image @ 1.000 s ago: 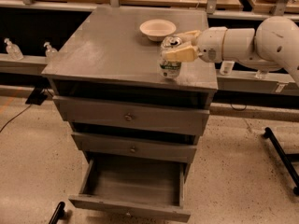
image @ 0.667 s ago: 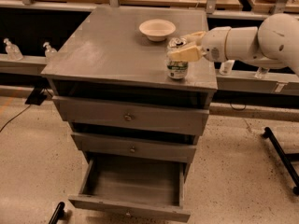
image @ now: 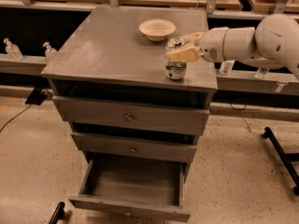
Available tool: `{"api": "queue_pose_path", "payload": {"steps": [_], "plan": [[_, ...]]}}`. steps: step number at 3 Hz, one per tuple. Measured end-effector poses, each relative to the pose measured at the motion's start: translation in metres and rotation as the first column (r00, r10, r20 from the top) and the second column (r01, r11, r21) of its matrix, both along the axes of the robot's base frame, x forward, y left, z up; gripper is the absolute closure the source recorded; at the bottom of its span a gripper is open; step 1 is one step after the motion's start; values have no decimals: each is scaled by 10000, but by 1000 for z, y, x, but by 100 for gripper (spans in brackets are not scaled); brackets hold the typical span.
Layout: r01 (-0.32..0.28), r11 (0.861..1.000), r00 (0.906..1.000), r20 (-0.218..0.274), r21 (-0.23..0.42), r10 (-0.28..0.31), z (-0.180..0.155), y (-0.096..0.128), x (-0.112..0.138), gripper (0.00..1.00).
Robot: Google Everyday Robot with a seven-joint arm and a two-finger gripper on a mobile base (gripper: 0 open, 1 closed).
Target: Pick 7up can from bottom drawer and place on counter
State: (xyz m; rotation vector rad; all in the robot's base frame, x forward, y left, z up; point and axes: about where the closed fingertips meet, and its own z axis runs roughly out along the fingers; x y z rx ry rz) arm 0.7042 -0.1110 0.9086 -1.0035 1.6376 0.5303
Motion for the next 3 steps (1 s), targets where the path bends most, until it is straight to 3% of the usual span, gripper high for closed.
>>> {"api": "queue_pose_path", "payload": {"steps": [2,3], "plan": [[-90,10000,10000,-24,12,90,-1,6,0,4],[-320,9995,9994,88,54,320,5,3,-1,0]]}}
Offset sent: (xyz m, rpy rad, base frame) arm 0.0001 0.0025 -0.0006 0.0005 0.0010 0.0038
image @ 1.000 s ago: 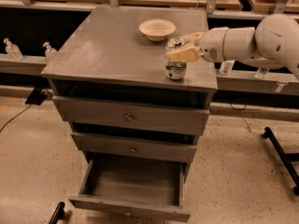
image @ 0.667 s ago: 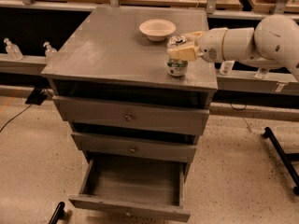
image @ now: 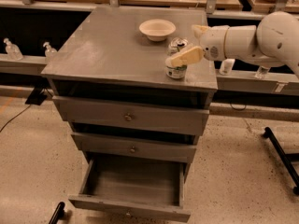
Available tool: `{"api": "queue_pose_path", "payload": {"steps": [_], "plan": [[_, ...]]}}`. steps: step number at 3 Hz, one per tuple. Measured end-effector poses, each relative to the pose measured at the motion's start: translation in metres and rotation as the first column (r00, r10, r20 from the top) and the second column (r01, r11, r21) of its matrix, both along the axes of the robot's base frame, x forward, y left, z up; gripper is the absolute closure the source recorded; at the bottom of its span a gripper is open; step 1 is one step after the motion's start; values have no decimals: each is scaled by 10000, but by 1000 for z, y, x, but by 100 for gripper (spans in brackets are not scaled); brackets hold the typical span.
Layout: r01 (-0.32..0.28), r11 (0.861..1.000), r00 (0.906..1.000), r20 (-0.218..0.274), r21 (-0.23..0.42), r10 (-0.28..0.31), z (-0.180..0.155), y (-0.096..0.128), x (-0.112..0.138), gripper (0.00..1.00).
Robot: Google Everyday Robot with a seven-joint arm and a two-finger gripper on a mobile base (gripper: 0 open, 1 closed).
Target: Pick 7up can from bottom drawer and place on counter
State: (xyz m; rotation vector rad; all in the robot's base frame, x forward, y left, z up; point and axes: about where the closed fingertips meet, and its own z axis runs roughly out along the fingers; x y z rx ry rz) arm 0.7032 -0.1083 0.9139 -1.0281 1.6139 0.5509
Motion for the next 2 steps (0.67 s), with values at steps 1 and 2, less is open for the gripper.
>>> {"api": "queue_pose_path", "payload": {"steps": [1,2], "plan": [[-662,9971,9975,208,-384,670,43,-31,-14,0],[-771,9963,9968,194,-386,779,42,-27,-15,0]]}}
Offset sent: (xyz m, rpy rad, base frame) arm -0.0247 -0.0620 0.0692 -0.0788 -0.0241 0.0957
